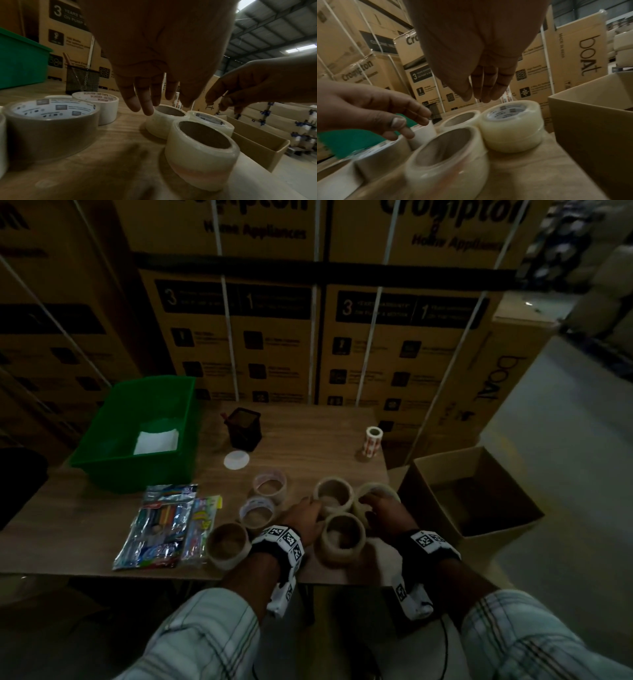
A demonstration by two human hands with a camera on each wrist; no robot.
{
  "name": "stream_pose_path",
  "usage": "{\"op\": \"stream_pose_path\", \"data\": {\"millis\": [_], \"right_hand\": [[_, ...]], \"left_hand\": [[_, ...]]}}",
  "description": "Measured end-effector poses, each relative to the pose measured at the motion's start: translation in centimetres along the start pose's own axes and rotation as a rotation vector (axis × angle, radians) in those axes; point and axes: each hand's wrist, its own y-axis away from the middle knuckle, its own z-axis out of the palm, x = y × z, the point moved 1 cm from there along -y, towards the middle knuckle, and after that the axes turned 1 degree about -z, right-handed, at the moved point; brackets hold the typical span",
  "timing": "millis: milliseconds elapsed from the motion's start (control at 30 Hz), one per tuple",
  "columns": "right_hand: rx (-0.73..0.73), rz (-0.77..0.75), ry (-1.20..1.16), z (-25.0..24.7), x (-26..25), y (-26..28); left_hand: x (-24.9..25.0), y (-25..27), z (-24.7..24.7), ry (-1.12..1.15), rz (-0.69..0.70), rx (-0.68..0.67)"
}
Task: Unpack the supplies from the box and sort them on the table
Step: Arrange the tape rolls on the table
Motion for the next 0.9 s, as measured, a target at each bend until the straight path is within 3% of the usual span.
{"op": "stream_pose_path", "data": {"millis": [367, 467, 733, 900], "right_hand": [[0.023, -0.129, -0.001, -0.8, 6.0, -0.8], [-0.018, -0.136, 0.025, -0.4, 6.5, -2.0], [-0.160, -0.145, 0.056, 1.1, 6.8, -3.2], [-0.207, -0.192, 0.102, 0.5, 6.9, -3.3]], "left_hand": [[1.0, -3.5, 0.9, -0.041, -0.124, 0.006], [0.8, -4.6, 1.3, -0.051, -0.170, 0.000], [1.4, -6.1, 1.8, 0.015, -0.080, -0.100], [1.9, -6.8, 1.2, 0.018, -0.132, -0.044]]}}
